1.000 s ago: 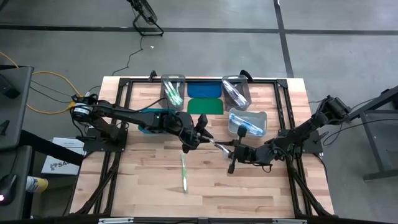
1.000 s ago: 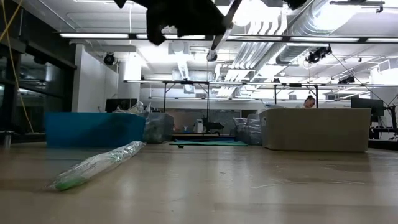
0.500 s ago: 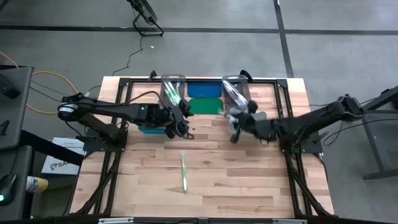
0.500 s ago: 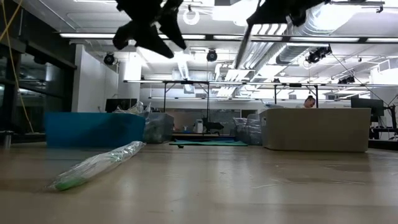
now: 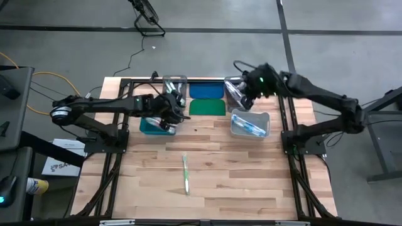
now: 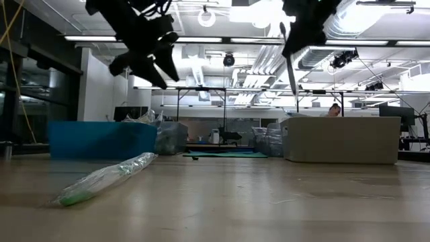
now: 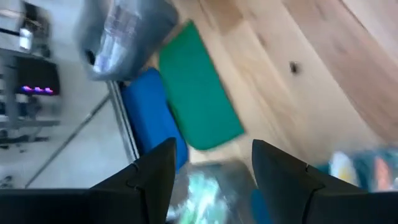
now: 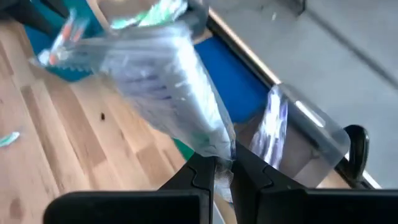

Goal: Pick & Place Toothbrushes
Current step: Put the violet toothbrush into the right black bin

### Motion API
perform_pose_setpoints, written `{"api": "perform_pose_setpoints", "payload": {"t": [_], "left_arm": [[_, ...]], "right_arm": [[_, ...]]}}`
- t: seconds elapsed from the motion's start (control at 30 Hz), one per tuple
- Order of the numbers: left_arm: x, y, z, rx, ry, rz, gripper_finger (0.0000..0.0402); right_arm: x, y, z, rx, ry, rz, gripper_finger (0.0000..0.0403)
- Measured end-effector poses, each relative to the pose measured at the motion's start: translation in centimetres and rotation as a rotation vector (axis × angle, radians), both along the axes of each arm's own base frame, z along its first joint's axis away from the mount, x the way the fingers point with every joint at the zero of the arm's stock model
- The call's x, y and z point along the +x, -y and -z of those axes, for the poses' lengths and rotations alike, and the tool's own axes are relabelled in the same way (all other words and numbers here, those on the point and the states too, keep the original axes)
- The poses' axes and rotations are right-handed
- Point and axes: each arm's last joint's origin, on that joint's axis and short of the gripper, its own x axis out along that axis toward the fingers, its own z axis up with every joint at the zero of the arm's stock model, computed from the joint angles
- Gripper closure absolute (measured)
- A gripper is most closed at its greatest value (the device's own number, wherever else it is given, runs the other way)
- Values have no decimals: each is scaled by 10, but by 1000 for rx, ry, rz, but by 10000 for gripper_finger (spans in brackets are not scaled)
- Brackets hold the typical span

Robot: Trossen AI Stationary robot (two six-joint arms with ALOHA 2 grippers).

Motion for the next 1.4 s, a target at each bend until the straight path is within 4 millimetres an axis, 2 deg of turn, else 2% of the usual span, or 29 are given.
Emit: {"api": "perform_pose_setpoints", "payload": {"t": [0.13, 0.43, 0.63, 0.77, 1.13, 1.27, 1.4], "left_arm": [[-8, 0, 5, -16, 63, 18, 201], [-33, 6, -3, -38, 170, 2, 201], [-45, 8, -3, -53, 193, -13, 201], [-47, 9, 0, -56, 195, -15, 201], [-47, 9, 2, -60, 187, -11, 201], [-47, 9, 2, -60, 187, -11, 201], [-48, 9, 2, -61, 187, -11, 201]], "right_arm": [[5, 35, 4, 107, -113, -9, 384], [27, 108, 38, 282, -369, 28, 384], [41, 140, 58, 382, -451, 36, 384], [47, 155, 73, 431, -466, 44, 384], [47, 184, 125, 606, -524, 43, 381], [49, 187, 132, 599, -524, 40, 369], [49, 188, 129, 565, -526, 55, 333]]}}
